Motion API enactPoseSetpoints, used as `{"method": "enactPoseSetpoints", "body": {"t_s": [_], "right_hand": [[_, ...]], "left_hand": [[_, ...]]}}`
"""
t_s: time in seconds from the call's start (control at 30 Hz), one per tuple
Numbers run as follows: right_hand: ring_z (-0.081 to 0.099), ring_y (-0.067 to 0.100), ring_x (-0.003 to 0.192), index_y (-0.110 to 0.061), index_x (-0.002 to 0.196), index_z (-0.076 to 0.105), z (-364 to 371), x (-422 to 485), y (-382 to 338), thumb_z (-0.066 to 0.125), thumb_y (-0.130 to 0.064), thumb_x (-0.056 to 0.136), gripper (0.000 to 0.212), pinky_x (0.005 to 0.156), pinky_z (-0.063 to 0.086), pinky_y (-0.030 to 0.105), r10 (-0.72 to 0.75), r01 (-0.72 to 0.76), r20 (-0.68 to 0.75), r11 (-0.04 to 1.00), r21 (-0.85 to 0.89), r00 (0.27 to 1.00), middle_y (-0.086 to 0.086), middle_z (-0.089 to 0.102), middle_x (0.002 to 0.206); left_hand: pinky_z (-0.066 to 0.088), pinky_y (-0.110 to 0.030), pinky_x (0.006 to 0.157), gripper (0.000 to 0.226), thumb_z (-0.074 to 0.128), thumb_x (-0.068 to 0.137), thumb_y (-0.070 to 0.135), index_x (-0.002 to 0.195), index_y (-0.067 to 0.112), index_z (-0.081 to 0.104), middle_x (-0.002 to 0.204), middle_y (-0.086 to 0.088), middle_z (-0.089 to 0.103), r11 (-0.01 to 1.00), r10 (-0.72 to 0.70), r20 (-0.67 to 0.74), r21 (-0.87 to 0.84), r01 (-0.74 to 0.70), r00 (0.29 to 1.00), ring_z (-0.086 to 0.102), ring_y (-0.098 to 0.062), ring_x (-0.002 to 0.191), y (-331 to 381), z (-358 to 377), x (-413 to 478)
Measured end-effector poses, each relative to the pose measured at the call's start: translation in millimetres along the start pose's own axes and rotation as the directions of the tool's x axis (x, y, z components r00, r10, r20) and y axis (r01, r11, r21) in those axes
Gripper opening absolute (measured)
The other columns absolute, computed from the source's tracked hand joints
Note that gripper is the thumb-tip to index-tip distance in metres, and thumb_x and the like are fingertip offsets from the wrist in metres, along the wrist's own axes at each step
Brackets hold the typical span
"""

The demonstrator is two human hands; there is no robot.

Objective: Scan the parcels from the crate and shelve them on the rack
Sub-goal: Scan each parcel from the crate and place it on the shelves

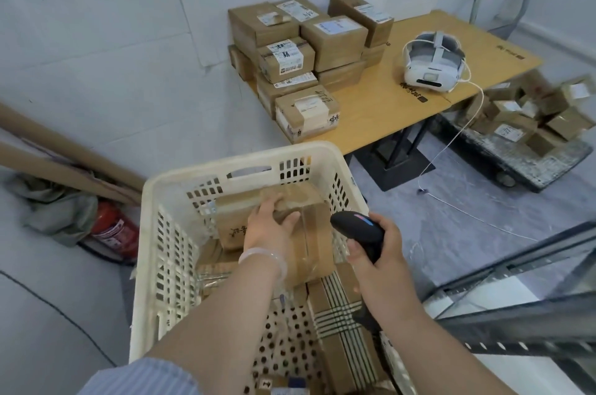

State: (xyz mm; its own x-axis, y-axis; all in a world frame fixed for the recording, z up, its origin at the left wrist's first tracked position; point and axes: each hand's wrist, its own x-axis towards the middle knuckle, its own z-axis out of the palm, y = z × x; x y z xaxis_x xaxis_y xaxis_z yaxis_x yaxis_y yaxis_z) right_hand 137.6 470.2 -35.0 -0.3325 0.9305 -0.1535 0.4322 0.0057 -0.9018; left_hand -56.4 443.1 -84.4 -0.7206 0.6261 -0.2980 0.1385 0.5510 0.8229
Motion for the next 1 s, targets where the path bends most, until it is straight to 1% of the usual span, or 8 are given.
{"method": "enactPoseSetpoints", "body": {"t_s": [0.17,0.33,0.47,0.53,0.63,0.8,0.9,1.0], "right_hand": [[0.068,0.026,0.082,-0.06,0.119,0.035,-11.2,-1.7,-10.6,0.061,-0.035,0.094,0.045,0.07,0.056,0.035,0.017,-0.013,-0.051,0.996,0.084,0.999,-0.006,0.064,0.114],[0.068,0.029,0.096,-0.069,0.11,0.033,-29.2,-10.1,-36.6,0.06,-0.036,0.095,0.045,0.083,0.058,0.045,0.007,0.004,-0.054,0.983,0.185,0.999,-0.006,0.06,0.119],[0.063,0.01,0.099,-0.056,0.124,0.032,-46.8,-27.7,-46.0,0.058,-0.035,0.097,0.043,0.077,0.052,0.028,-0.016,0.03,-0.055,0.962,0.27,0.998,-0.007,0.059,0.122],[0.061,0.011,0.103,-0.056,0.123,0.032,-55.7,-42.3,-46.9,0.058,-0.037,0.097,0.042,0.084,0.052,0.032,-0.022,0.034,-0.047,0.957,0.288,0.999,-0.01,0.056,0.124],[0.06,0.011,0.106,-0.058,0.123,0.034,-69.9,-67.2,-43.8,0.058,-0.037,0.097,0.042,0.093,0.052,0.04,-0.023,0.038,-0.051,0.951,0.308,0.998,-0.012,0.055,0.124],[0.058,0.007,0.102,-0.056,0.128,0.033,-96.8,-105.6,-37.9,0.055,-0.036,0.098,0.042,0.091,0.048,0.038,-0.037,0.057,-0.074,0.956,0.288,0.997,-0.01,0.054,0.127],[0.067,0.021,0.096,-0.058,0.125,0.034,-107.7,-122.6,-37.7,0.055,-0.033,0.099,0.041,0.086,0.055,0.046,-0.017,0.037,-0.067,0.951,0.306,0.998,-0.009,0.057,0.125],[0.072,0.027,0.075,-0.064,0.115,0.037,-112.2,-140.7,-40.3,0.057,-0.032,0.099,0.041,0.059,0.06,0.038,-0.016,0.042,-0.076,0.935,0.352,0.997,-0.016,0.06,0.114]], "left_hand": [[0.032,-0.031,0.112,0.045,0.07,0.091,0.036,0.128,0.053,0.05,0.154,0.001,0.038,0.996,0.09,-0.015,-0.021,-0.091,0.996,0.039,-0.022,0.14,3.9,-13.2,-35.5],[0.028,-0.025,0.111,0.051,0.071,0.09,0.037,0.125,0.061,0.045,0.158,0.006,0.032,0.97,0.244,-0.009,-0.004,-0.244,0.97,0.031,-0.015,0.145,17.0,-23.3,-99.0],[0.019,-0.012,0.105,0.056,0.074,0.087,0.035,0.116,0.068,0.039,0.155,0.012,0.029,0.938,0.347,-0.008,0.002,-0.347,0.938,0.02,0.008,0.133,24.2,-25.2,-152.0],[0.018,-0.003,0.099,0.052,0.073,0.087,0.038,0.114,0.067,0.04,0.149,0.015,0.029,0.936,0.346,-0.018,-0.057,-0.346,0.938,0.022,0.008,0.13,26.7,-25.0,-174.5],[0.03,-0.016,0.099,0.049,0.066,0.09,0.047,0.125,0.065,0.037,0.142,0.02,0.03,0.934,0.289,-0.075,-0.199,-0.298,0.954,0.035,-0.003,0.13,34.1,-25.2,-197.5],[0.037,-0.039,0.108,0.096,0.078,0.081,0.043,0.151,0.055,0.013,0.132,0.021,0.021,0.964,0.186,0.011,-0.197,-0.181,0.982,0.035,-0.006,0.123,48.0,-31.3,-213.7],[0.047,-0.043,0.104,0.083,0.084,0.076,0.034,0.14,0.055,0.035,0.133,0.013,0.029,0.957,0.217,0.073,-0.211,-0.197,0.974,0.045,-0.006,0.11,51.0,-38.0,-221.7],[0.052,-0.05,0.099,0.072,0.088,0.071,0.028,0.12,0.056,0.044,0.134,0.01,0.035,0.942,0.275,0.092,-0.224,-0.249,0.957,0.047,-0.011,0.114,44.2,-47.0,-229.6]]}}
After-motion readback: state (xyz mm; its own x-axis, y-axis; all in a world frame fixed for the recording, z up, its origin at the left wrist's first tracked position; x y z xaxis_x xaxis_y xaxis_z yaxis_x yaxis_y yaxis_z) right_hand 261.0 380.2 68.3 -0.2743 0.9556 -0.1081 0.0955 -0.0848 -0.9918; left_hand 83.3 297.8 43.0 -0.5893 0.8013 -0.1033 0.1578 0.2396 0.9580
